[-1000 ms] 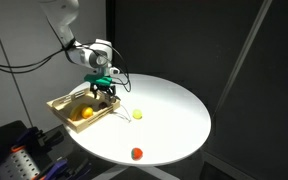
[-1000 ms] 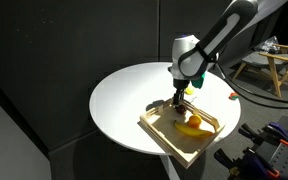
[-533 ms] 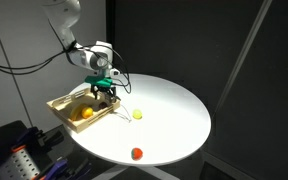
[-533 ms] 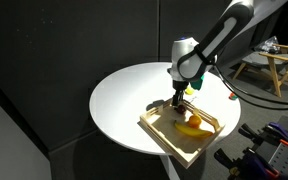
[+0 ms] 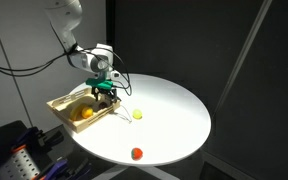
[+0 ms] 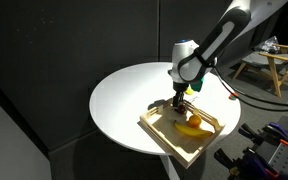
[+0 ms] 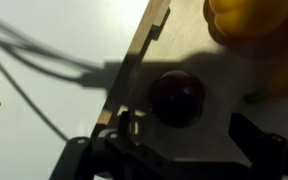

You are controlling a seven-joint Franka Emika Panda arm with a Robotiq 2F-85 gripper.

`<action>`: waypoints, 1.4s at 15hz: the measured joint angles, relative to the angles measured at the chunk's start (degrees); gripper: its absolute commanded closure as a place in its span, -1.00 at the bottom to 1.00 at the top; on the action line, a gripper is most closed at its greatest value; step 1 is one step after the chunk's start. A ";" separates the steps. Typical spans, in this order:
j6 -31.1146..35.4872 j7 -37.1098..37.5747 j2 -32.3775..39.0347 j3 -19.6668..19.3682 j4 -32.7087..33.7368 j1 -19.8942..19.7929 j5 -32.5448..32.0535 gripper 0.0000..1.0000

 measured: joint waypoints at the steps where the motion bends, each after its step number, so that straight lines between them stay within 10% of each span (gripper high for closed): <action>1: 0.16 0.00 0.17 -0.05 0.04 0.00 0.00 -1.00; 5: 0.35 0.00 0.74 -0.16 0.35 0.00 0.00 -1.00; 6: 0.35 0.00 0.84 -0.18 0.42 0.00 0.00 -0.50; 12: 0.35 0.00 0.99 -0.26 0.53 0.00 0.00 0.36; 21: 0.30 0.21 0.57 -0.27 1.14 0.28 -0.01 0.43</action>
